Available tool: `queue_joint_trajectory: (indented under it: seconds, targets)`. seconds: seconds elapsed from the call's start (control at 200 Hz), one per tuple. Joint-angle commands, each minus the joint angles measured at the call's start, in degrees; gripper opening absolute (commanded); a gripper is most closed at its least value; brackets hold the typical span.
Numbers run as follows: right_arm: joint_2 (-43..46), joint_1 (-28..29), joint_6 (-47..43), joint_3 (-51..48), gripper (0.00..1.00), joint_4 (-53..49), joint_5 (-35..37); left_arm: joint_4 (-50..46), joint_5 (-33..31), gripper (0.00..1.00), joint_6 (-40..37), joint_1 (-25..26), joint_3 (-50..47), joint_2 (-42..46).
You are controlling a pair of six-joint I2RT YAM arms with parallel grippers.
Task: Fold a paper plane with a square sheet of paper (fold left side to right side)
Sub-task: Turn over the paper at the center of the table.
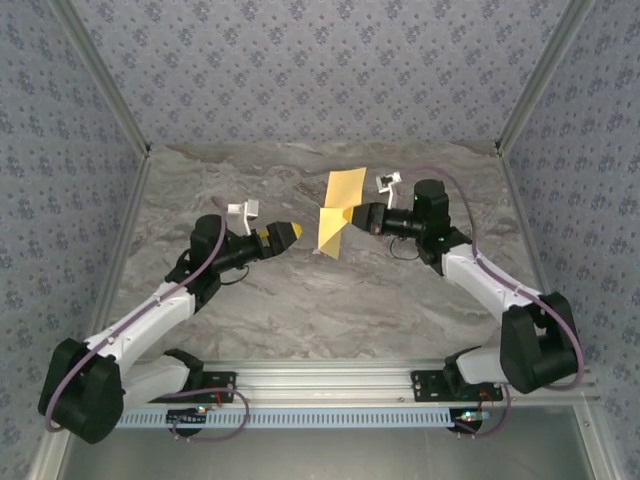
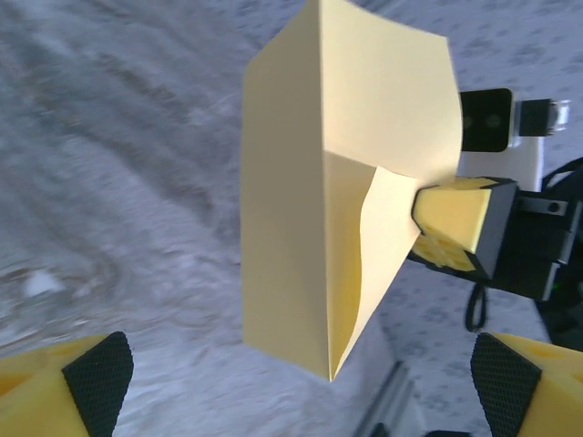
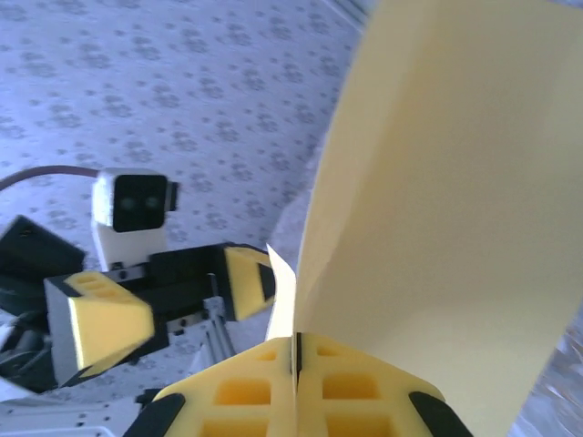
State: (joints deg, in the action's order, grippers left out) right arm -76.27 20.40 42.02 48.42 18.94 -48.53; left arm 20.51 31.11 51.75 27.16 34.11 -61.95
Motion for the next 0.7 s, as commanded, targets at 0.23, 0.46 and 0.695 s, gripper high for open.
queue_joint_trajectory:
  seconds: [0.23, 0.46, 0.695]
  targets:
    - [2.70, 7.70, 8.55, 8.75, 0.04, 5.06, -2.00, 15.14, 5.31, 0.97, 5.36, 6.06, 3.72, 1.40]
    - [2.88, 9.14, 14.26, 8.40, 0.05, 9.82, -1.89, 22.42, 4.34, 0.79, 6.92, 6.53, 1.98, 3.66]
    - [3.32, 9.92, 15.83, 7.57, 0.05, 10.65, -2.29, 22.58, 3.96, 0.47, 7.23, 6.57, 1.70, 4.80]
